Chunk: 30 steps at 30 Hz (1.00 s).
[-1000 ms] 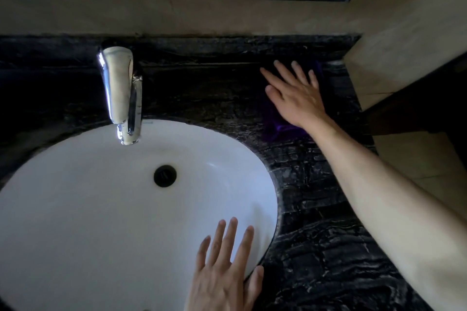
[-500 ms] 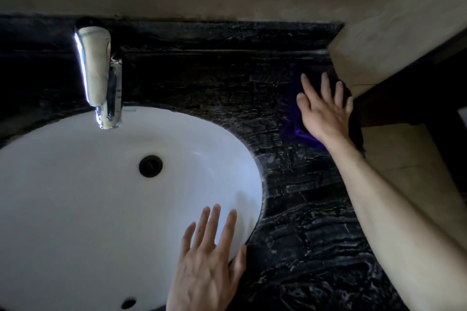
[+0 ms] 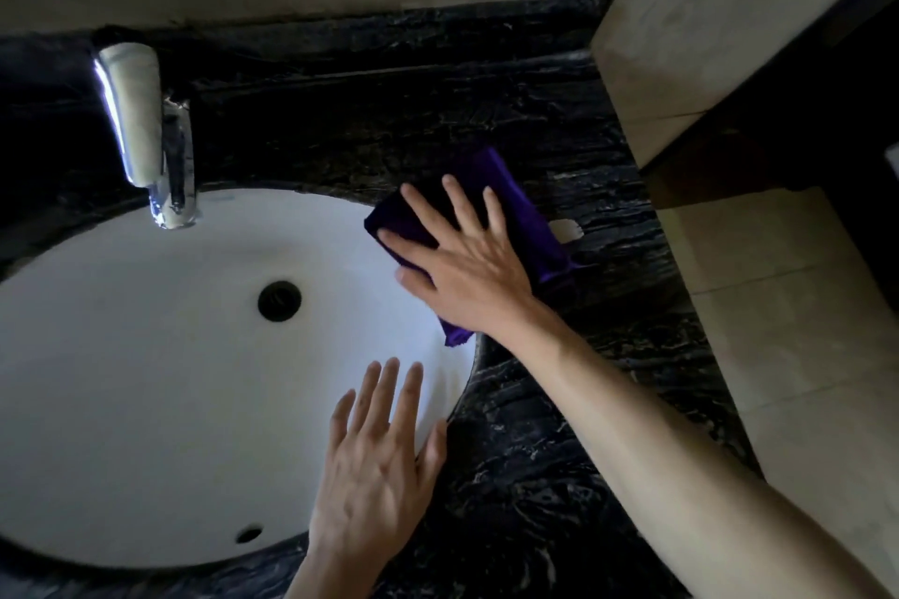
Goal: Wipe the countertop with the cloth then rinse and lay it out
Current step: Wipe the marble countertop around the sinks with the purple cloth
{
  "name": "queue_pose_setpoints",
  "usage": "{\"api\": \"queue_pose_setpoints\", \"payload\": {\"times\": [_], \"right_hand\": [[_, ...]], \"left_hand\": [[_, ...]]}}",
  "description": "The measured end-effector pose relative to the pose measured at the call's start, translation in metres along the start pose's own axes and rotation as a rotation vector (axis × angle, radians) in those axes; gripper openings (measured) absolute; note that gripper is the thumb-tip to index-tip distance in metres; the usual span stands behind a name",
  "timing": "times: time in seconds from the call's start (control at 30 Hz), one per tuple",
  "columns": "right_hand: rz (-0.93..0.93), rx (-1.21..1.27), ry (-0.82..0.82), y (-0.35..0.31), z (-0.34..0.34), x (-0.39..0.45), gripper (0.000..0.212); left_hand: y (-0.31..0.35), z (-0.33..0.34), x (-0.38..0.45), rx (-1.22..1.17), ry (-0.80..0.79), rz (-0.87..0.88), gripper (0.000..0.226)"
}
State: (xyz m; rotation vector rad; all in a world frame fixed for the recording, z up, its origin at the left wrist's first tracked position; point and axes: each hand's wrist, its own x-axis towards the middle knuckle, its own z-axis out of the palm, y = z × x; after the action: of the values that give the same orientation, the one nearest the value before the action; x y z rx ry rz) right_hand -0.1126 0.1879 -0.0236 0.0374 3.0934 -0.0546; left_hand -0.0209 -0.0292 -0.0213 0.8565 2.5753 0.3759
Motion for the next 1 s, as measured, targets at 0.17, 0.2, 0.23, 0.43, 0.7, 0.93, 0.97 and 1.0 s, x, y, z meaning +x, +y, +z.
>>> {"api": "queue_pose_setpoints", "payload": {"times": [0.17, 0.2, 0.23, 0.43, 0.7, 0.93, 0.97, 1.0], "right_hand": [[0.031, 0.066, -0.013, 0.038, -0.007, 0.013, 0.057], [0.053, 0.067, -0.017, 0.044, -0.007, 0.015, 0.057], [0.084, 0.067, -0.014, 0.053, -0.008, 0.015, 0.057], [0.454, 0.104, -0.069, 0.135, -0.015, -0.027, 0.056], [0.524, 0.093, -0.086, 0.040, -0.009, -0.150, 0.059], [0.326, 0.137, -0.095, -0.117, -0.003, -0.240, 0.056], [0.288, 0.134, -0.103, -0.122, -0.003, -0.243, 0.056], [0.255, 0.126, -0.110, -0.117, -0.004, -0.241, 0.056]], "left_hand": [[-0.001, 0.000, -0.001, -0.007, -0.003, -0.035, 0.070], [-0.001, 0.001, -0.002, -0.012, -0.003, -0.043, 0.071], [-0.001, 0.000, -0.002, -0.018, -0.006, -0.052, 0.072], [-0.001, -0.002, -0.005, -0.050, -0.012, -0.059, 0.075], [0.001, -0.008, -0.005, -0.167, 0.018, 0.004, 0.070], [-0.004, -0.006, -0.006, -0.278, 0.060, 0.070, 0.076], [-0.004, -0.007, -0.007, -0.292, 0.059, 0.063, 0.076], [-0.004, -0.007, -0.007, -0.306, 0.059, 0.056, 0.075]]}}
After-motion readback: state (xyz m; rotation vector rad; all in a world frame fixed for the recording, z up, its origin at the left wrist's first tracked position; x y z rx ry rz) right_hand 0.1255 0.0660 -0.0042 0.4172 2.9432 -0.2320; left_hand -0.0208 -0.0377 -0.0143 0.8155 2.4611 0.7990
